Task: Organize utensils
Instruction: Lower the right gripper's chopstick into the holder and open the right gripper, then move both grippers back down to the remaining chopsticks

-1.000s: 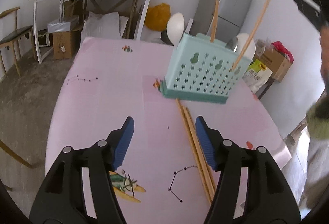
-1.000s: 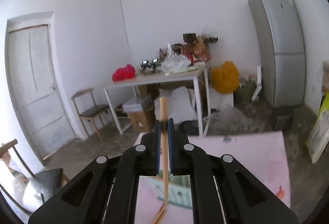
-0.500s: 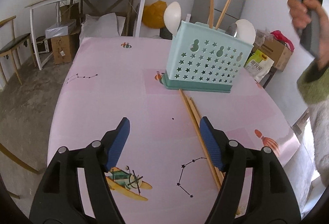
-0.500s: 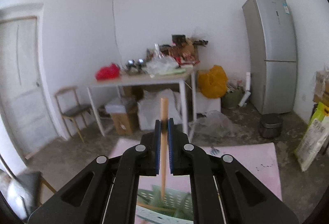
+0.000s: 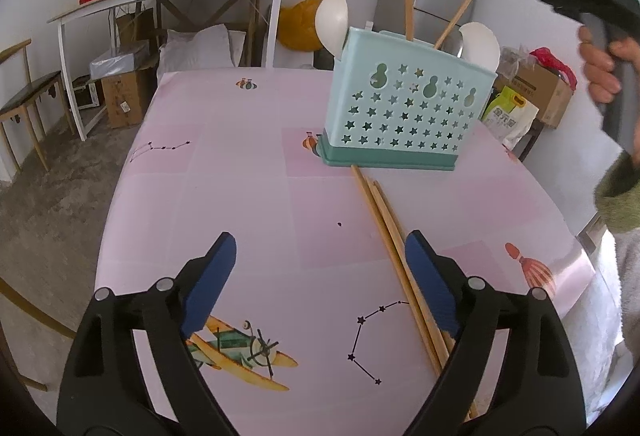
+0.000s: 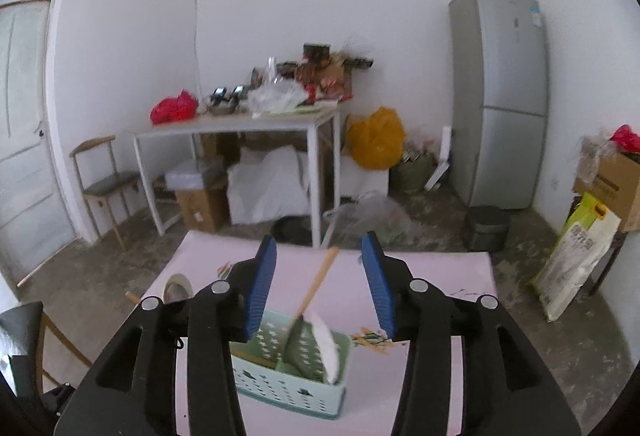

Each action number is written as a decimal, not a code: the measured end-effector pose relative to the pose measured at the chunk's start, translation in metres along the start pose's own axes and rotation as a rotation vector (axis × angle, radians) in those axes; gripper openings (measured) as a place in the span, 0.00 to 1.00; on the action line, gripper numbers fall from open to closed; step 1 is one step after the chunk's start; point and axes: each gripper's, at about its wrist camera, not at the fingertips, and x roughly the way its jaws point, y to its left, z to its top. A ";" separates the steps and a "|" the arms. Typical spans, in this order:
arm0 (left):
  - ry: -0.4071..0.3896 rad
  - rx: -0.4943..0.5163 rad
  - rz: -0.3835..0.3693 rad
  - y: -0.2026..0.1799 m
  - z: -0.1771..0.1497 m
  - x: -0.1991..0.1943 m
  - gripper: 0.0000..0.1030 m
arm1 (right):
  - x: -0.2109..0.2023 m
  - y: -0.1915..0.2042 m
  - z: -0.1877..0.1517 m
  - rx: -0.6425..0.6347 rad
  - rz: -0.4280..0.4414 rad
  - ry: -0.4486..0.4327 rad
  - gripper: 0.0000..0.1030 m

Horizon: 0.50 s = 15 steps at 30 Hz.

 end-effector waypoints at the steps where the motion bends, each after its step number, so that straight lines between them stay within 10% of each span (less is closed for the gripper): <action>1: 0.003 0.005 0.005 -0.001 0.000 0.001 0.80 | -0.008 -0.003 -0.001 0.006 0.003 -0.011 0.43; 6: 0.034 0.033 0.039 -0.005 -0.003 0.006 0.81 | -0.041 -0.002 -0.040 0.034 0.102 0.019 0.48; 15: 0.123 0.126 0.050 -0.028 -0.009 0.028 0.81 | -0.015 0.031 -0.183 0.117 0.189 0.423 0.48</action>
